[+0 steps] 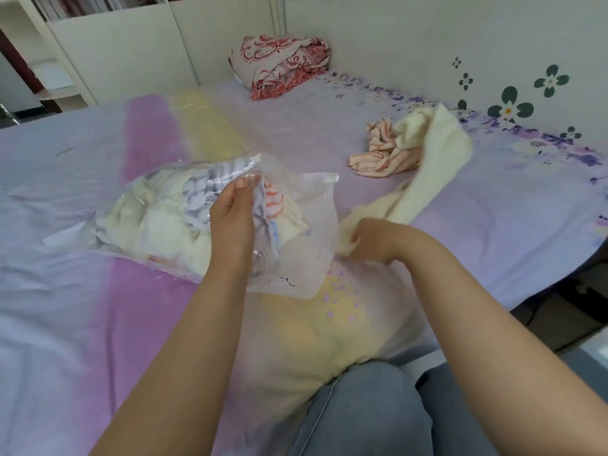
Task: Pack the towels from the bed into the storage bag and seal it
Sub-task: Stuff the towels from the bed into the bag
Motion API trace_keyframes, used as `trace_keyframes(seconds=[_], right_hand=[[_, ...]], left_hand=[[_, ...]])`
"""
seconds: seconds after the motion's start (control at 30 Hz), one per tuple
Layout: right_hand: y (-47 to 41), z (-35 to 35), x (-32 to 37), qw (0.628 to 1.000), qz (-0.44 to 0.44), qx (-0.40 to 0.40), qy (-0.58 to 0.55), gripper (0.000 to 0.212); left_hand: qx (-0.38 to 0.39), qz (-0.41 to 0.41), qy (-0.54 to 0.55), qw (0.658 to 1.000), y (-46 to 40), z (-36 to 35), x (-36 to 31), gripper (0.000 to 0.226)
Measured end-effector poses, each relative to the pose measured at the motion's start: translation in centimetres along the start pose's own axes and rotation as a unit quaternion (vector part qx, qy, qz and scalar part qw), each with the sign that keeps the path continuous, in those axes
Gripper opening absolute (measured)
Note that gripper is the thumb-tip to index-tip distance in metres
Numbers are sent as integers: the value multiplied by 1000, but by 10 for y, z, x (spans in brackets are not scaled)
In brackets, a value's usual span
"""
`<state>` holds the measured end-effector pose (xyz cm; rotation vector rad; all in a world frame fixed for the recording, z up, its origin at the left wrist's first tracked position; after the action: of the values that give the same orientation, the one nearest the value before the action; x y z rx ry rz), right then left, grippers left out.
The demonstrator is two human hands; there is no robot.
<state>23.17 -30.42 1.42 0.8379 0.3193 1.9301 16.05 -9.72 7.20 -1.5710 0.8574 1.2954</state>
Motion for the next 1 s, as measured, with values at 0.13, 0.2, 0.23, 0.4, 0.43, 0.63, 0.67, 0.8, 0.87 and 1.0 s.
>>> trace_keyframes(seconds=[0.13, 0.2, 0.23, 0.4, 0.43, 0.63, 0.67, 0.8, 0.87, 1.0], right_hand=[[78, -35, 75, 943, 246, 206, -87, 18], [83, 0, 75, 935, 282, 53, -209, 22], [80, 29, 58, 922, 251, -105, -276, 24], [27, 77, -53, 917, -111, -355, -144, 78], [9, 68, -72, 931, -154, -297, -146, 94], [-28, 33, -105, 954, -175, -200, -138, 99], [-24, 38, -97, 958, -172, -199, -118, 94], [28, 48, -49, 971, -134, -192, -54, 89], [62, 38, -12, 991, -22, -128, 28, 57], [97, 6, 59, 974, 226, -11, -18, 37]], left_hand=[[4, 4, -1, 1000, 8, 7, -4, 25], [10, 3, 0, 1000, 13, 8, -7, 24], [9, 2, 2, 1000, 15, 8, -8, 25], [8, 2, 8, 1000, 18, 9, -10, 24], [9, 2, 6, 1000, 18, 9, -10, 24], [10, -1, -11, 1000, 19, 10, -7, 26], [7, 0, -14, 1000, 20, 11, -8, 26], [-3, -9, -42, 999, 24, 18, -10, 30], [-7, -17, -44, 999, 27, 21, -14, 29], [16, -32, -54, 998, 31, 25, -24, 26]])
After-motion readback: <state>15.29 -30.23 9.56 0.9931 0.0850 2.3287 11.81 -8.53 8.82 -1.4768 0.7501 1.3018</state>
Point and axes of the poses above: each hand's wrist, its own y-axis away from the middle knuckle, its own z-axis out of the back of the hand, x = y × z, the point moved 7 cm from there along -y, towards the middle knuckle, and after that the axes turned 14 degrees about x, right-handed, at the moved point
